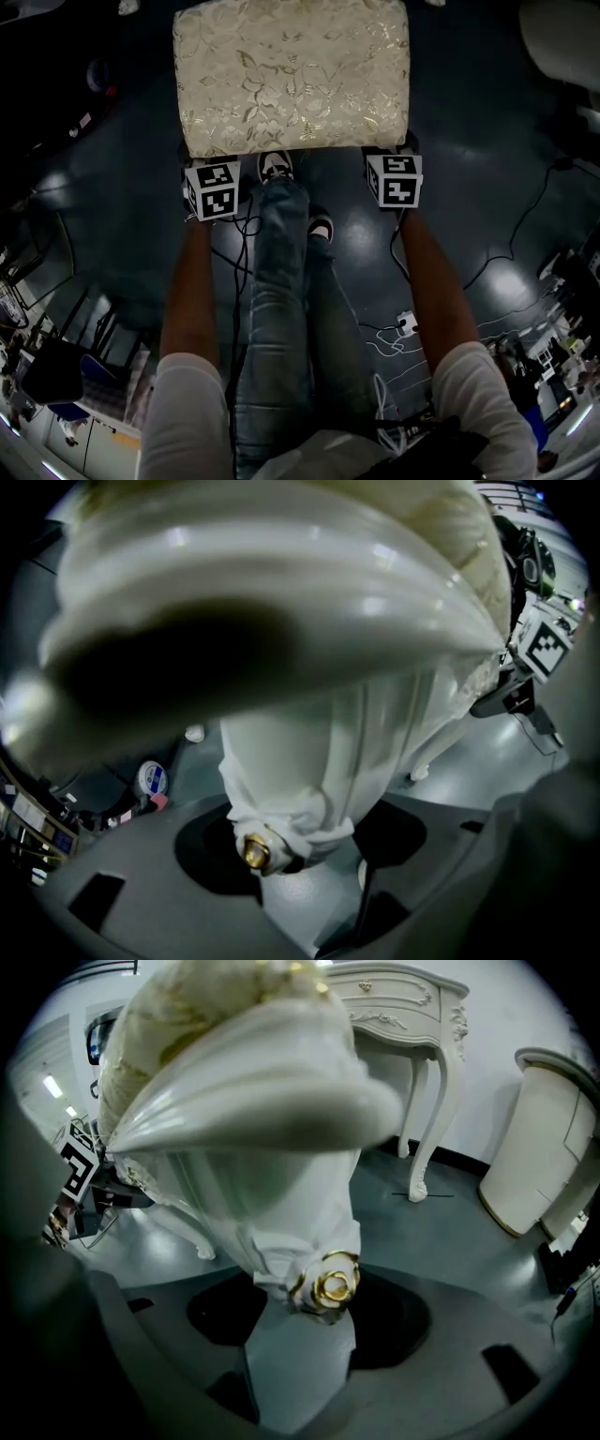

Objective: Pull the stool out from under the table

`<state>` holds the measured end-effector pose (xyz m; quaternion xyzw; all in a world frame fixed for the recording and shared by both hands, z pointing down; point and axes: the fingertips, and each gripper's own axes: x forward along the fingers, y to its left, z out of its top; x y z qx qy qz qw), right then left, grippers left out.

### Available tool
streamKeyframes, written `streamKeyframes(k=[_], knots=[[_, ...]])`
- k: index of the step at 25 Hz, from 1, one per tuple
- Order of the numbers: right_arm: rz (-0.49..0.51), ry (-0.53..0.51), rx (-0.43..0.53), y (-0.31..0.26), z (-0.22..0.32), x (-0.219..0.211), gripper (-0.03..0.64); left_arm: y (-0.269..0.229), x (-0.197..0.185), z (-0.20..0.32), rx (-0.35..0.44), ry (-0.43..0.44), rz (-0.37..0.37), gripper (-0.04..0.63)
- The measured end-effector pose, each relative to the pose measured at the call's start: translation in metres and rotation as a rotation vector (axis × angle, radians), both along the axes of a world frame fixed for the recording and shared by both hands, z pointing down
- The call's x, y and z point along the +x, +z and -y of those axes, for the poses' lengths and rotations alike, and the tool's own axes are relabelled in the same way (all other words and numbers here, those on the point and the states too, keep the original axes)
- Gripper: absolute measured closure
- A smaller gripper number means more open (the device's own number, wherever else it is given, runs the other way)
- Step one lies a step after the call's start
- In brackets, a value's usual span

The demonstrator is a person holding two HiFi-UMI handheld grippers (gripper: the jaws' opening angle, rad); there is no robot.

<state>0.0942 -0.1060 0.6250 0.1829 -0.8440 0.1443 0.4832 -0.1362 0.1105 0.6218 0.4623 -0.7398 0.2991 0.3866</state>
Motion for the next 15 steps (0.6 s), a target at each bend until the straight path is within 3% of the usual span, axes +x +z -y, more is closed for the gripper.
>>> streamKeyframes(k=[8,13,15], knots=[[-0.023,0.018,-0.007,0.001,-0.001,0.001,0.373,-0.002,0.002,-0.014,-0.051,0.002,-0.024,0.322],[-0.025,0.011,-0.007,0.001,0.000,0.001,0.372,-0.007,0.009,-0.040,-0.073,-0.080,-0.040,0.324],[-0.020,0.020,0.000,0.001,0.000,0.001,0.373,-0.005,0.018,-0.049,-0.090,-0.125,-0.079,0.324]])
